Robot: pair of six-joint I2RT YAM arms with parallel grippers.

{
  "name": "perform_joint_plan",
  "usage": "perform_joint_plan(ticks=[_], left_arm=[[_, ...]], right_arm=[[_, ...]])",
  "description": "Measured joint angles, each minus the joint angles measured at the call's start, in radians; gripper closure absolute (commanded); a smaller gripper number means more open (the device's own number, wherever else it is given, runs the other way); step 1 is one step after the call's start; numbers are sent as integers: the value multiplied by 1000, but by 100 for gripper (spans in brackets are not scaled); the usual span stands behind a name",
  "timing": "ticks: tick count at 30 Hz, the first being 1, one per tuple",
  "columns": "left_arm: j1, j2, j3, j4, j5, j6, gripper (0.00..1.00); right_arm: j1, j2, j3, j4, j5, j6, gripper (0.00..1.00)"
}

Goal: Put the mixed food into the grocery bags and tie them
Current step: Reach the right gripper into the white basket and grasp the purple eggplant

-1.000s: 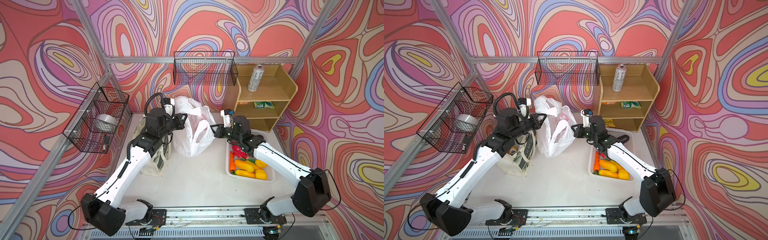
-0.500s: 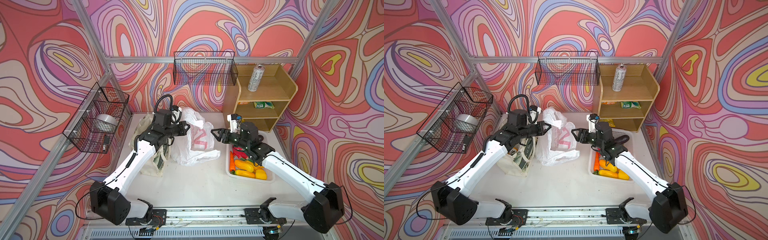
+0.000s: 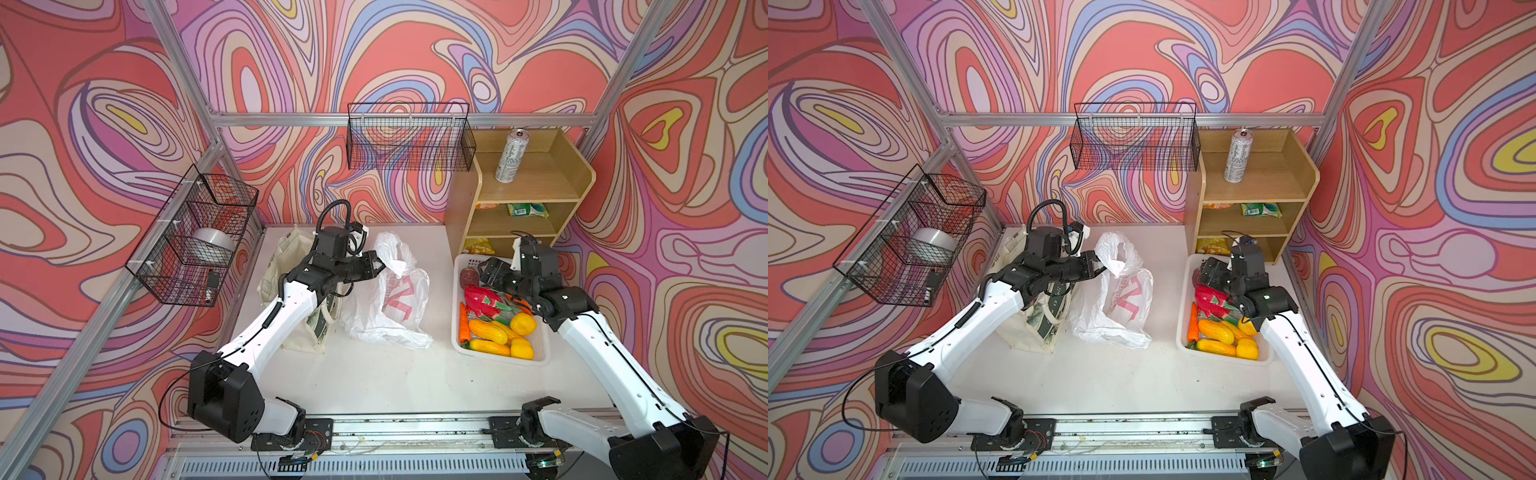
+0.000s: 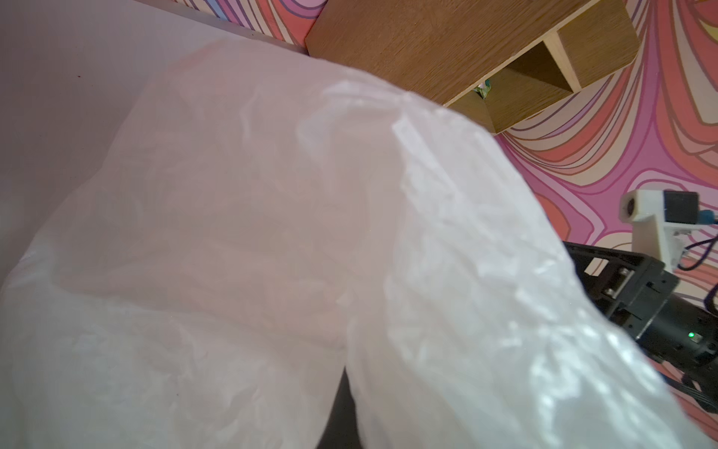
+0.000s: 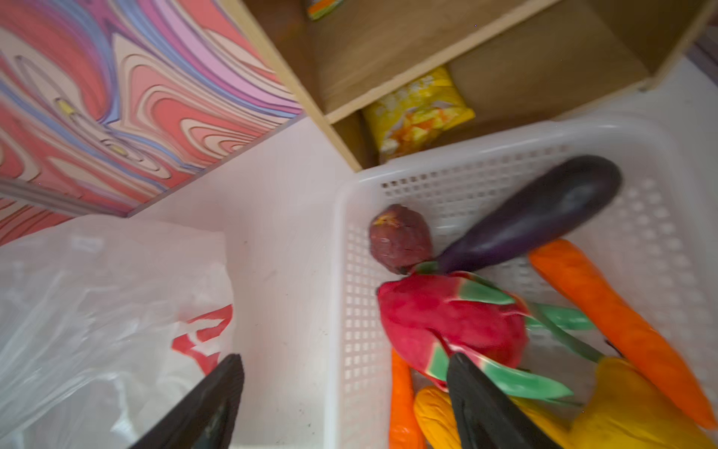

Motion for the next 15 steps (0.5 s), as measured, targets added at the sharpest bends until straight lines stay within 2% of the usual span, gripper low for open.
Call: perform_joint_plan(ticks=[7, 15], left_arm=[[0, 0, -10, 74, 24, -66, 100], [0, 21, -20, 161, 61, -114, 100]], right_arm=[[-190, 91, -33, -38, -10, 35, 16], [-244, 320, -35, 35, -16, 106, 16]])
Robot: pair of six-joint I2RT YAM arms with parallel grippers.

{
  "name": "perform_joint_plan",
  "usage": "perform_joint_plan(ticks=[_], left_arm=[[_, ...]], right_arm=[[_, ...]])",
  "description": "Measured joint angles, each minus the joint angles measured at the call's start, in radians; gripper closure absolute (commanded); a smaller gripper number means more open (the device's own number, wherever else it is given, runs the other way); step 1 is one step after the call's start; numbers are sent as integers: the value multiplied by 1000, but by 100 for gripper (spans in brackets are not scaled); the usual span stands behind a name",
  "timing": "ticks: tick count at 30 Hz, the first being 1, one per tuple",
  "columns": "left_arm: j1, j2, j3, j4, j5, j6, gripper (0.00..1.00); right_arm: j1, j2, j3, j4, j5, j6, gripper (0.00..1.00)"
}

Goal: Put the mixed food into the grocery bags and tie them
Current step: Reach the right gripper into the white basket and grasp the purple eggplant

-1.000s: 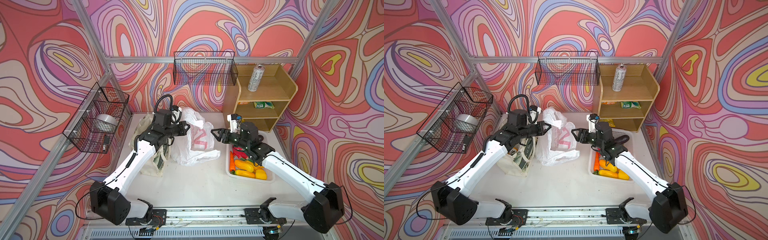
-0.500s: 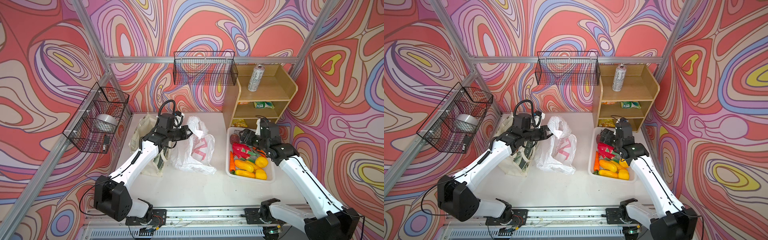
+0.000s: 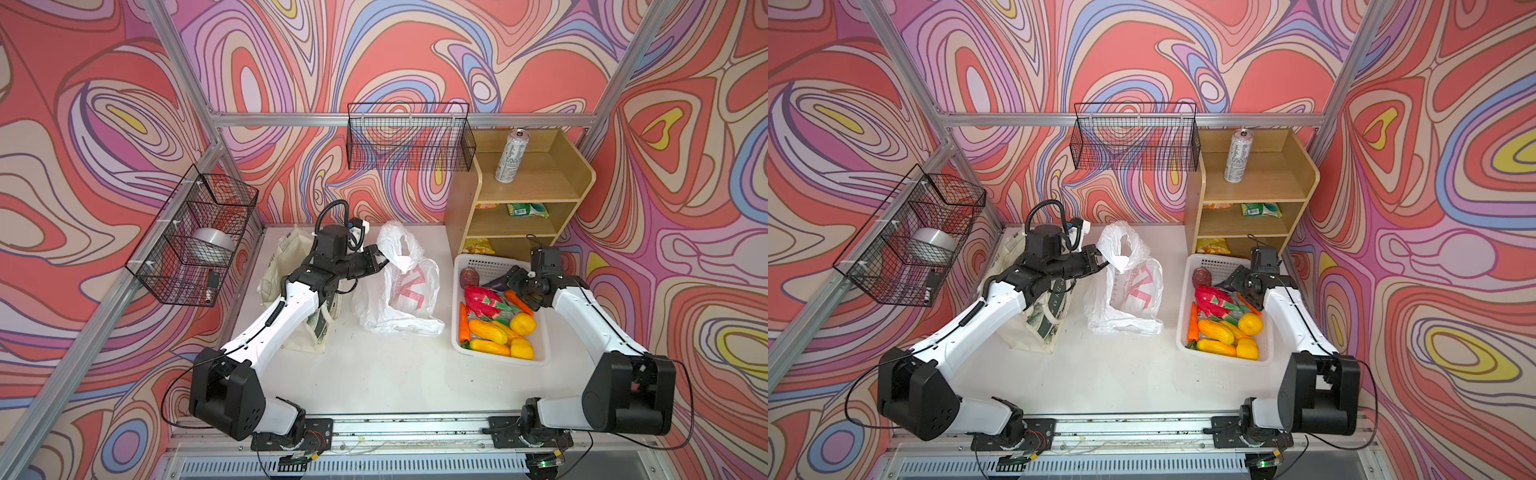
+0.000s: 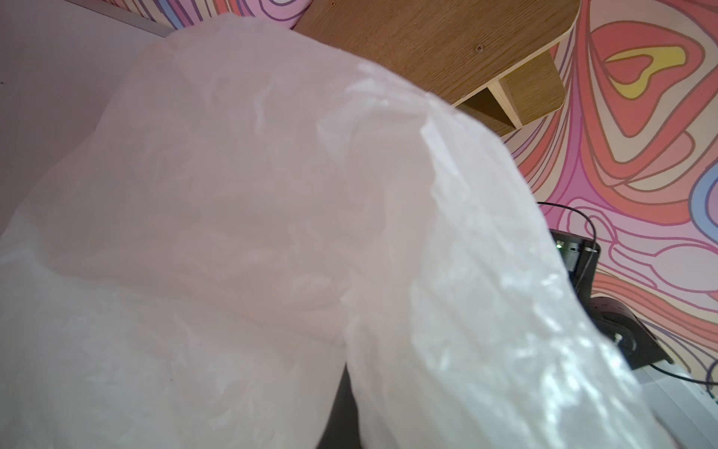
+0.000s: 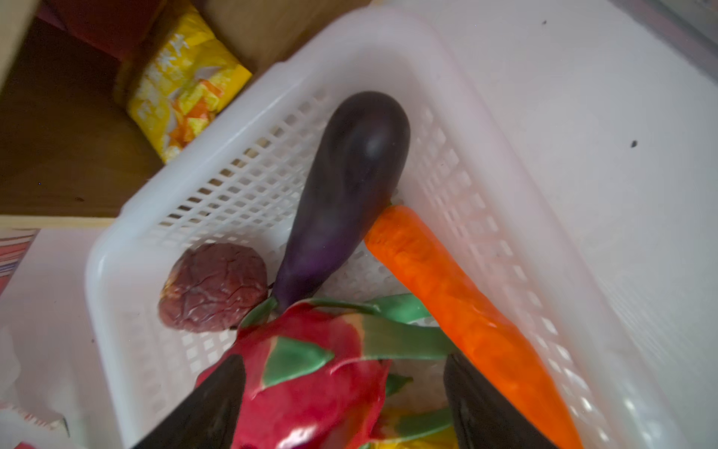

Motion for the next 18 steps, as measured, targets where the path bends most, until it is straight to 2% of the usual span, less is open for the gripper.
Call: perform_joint_plan(ticks=[6, 13, 17, 18], left_arm=[[0, 17, -5, 20, 13, -16, 100], [0, 20, -9, 32, 14, -26, 100], [0, 20, -9, 32, 14, -26, 100], [0, 20, -9, 32, 14, -26, 100]], right_arm=[[-18, 160, 56, 54, 12, 29, 16], [-27, 237, 72, 154, 37, 49, 17], [-26, 271, 73, 222, 36, 64, 22], [-26, 281, 73, 244, 36, 66, 26]])
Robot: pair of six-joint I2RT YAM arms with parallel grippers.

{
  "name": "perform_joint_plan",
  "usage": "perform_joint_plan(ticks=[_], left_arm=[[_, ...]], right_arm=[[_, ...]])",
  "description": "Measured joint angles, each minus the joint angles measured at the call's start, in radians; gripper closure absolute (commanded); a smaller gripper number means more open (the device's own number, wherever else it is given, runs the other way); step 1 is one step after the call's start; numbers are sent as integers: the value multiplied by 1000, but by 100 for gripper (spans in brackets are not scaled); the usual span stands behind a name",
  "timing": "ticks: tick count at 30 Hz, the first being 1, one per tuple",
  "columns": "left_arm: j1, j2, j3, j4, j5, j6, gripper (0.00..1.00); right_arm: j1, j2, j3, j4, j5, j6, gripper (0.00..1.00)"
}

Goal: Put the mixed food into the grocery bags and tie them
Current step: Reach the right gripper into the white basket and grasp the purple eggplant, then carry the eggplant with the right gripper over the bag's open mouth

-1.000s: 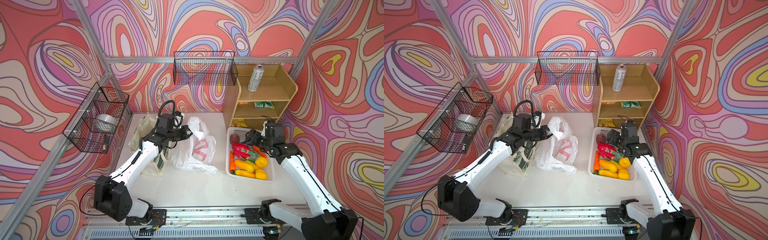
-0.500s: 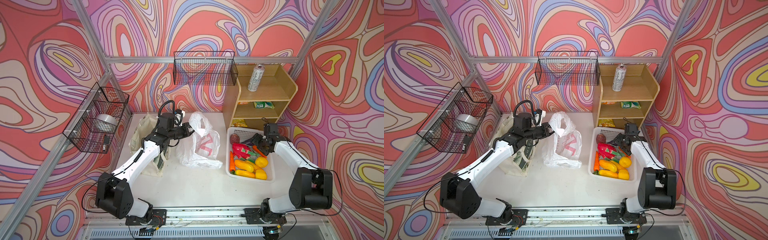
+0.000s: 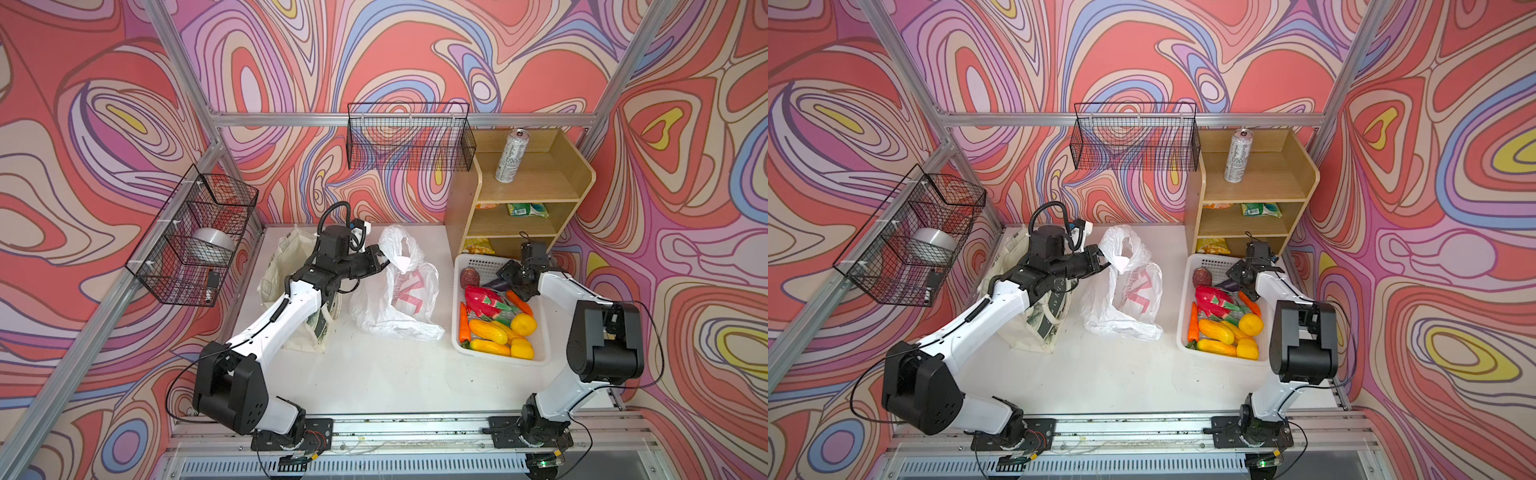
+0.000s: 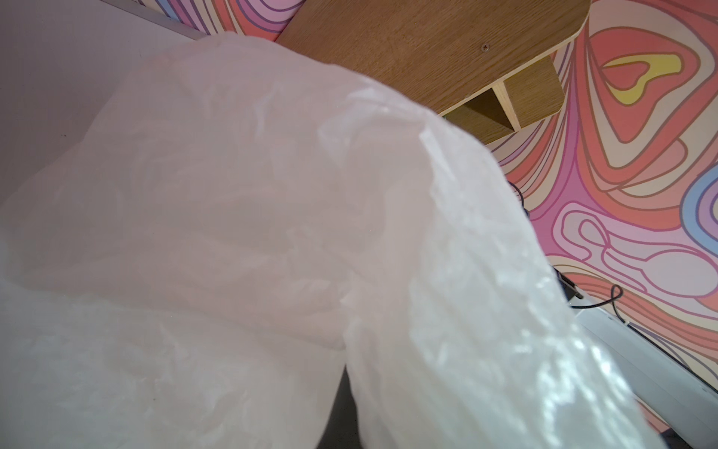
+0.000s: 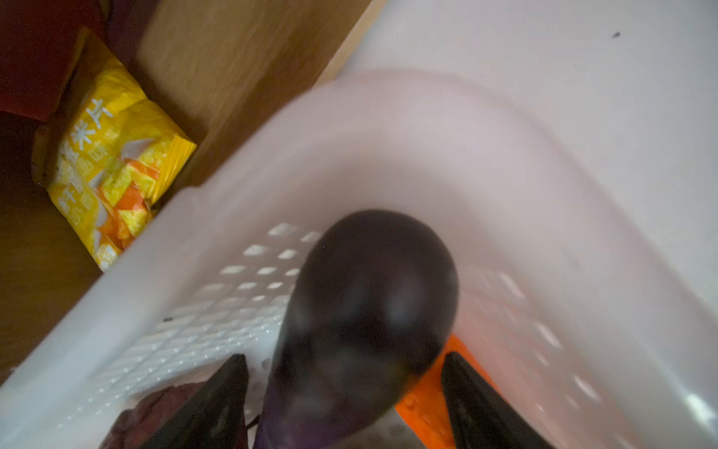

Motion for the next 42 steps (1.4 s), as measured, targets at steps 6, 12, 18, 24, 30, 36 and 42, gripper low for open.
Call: perform_joint_plan(ticks=[6, 12, 18, 24, 30, 36, 42], left_arm=[[0, 0, 0, -1, -1, 1, 100], [0, 1, 0, -3, -2, 1, 100], [0, 14, 0, -13, -4, 8, 100], [0, 28, 0, -31, -5, 13, 100], [0, 32, 0, -38, -12, 12, 100], [0, 34, 0, -38, -16, 5, 100], [-6, 51, 9, -40, -24, 0, 100]], right_arm=[[-5, 24, -11, 87, -11, 16, 56], [-5, -98, -95, 142, 3, 6, 72], [-6, -369, -158, 171, 61, -37, 76], [-5, -592, -162, 208, 62, -54, 78], [25, -754, -174, 231, -40, -19, 77], [332, -836, -240, 309, -11, 16, 77], [625, -719, -279, 420, 98, 15, 79]])
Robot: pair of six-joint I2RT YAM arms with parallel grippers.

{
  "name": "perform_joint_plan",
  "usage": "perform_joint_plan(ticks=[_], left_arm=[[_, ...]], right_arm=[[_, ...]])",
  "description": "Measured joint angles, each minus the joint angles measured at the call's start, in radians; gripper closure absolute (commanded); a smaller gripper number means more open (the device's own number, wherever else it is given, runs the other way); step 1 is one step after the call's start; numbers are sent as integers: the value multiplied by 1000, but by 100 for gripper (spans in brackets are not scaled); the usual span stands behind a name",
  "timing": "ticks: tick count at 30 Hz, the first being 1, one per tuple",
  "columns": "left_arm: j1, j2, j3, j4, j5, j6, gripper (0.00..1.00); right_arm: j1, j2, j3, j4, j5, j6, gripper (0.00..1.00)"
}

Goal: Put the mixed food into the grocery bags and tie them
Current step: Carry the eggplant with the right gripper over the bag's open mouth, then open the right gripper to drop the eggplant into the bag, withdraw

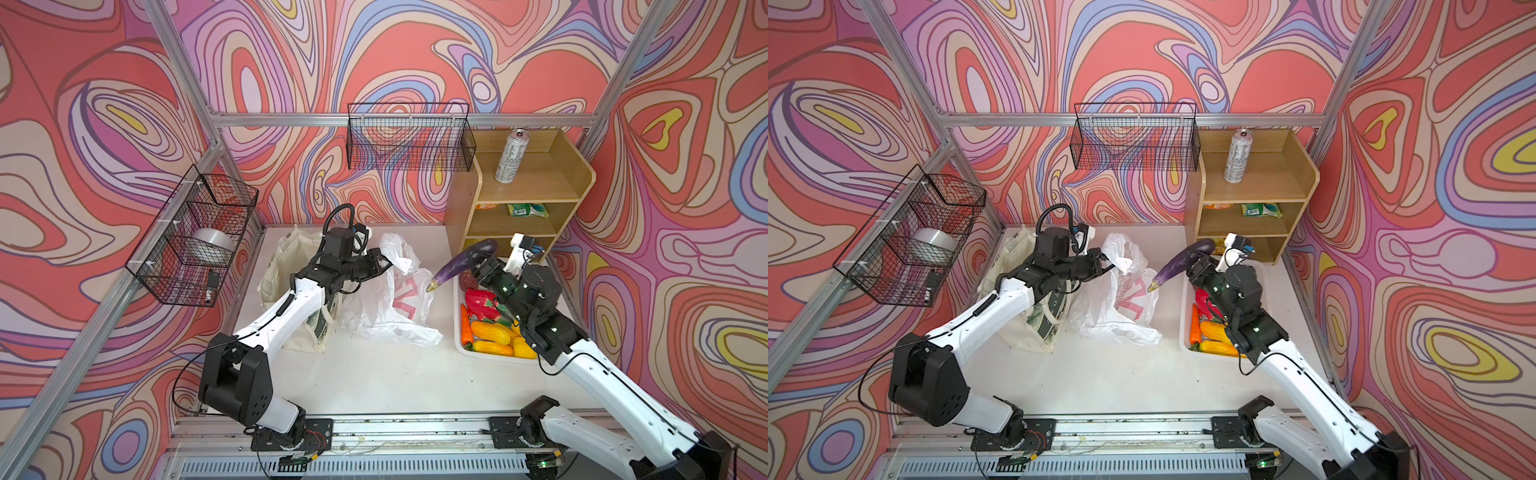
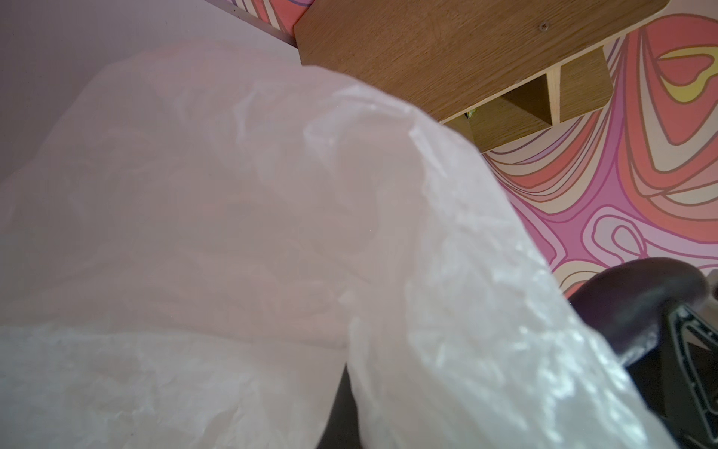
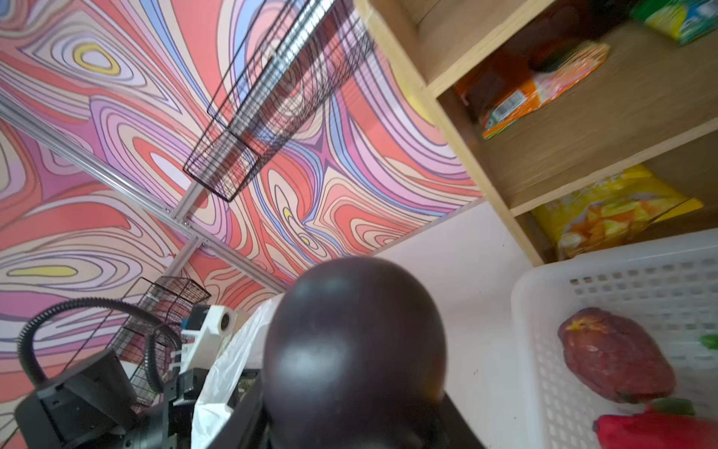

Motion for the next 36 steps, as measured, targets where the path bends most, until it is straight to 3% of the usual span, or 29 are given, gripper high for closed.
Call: perform_joint_plan(ticks=[7, 11, 13, 15, 17, 20, 29, 33, 36], left_arm=[[-6, 7, 13, 0, -6, -16, 100], [-7, 8, 13, 3, -6, -29, 100], [-7, 8, 13, 5, -5, -35, 100], [-6, 8, 13, 7, -4, -40, 100], [-6, 8, 13, 11, -3, -43, 100], [-6, 9, 13, 11, -2, -45, 100], [-6, 23, 13, 31, -3, -53, 100], [-6, 27, 13, 36, -2, -53, 100], [-6, 33, 13, 43, -2, -54, 100]], right_arm=[[250, 217, -9, 132, 146, -49, 78], [301, 374, 3, 159, 171, -80, 71], [300, 446, 21, 150, 171, -89, 62], [299, 510, 63, 126, 163, -98, 37], [299, 559, 123, 85, 138, -113, 22], [287, 612, 240, 6, 52, -142, 13], [170, 552, 328, -179, -242, -185, 14], [145, 430, 325, -280, -306, -201, 20], [132, 275, 291, -330, -280, -197, 25]])
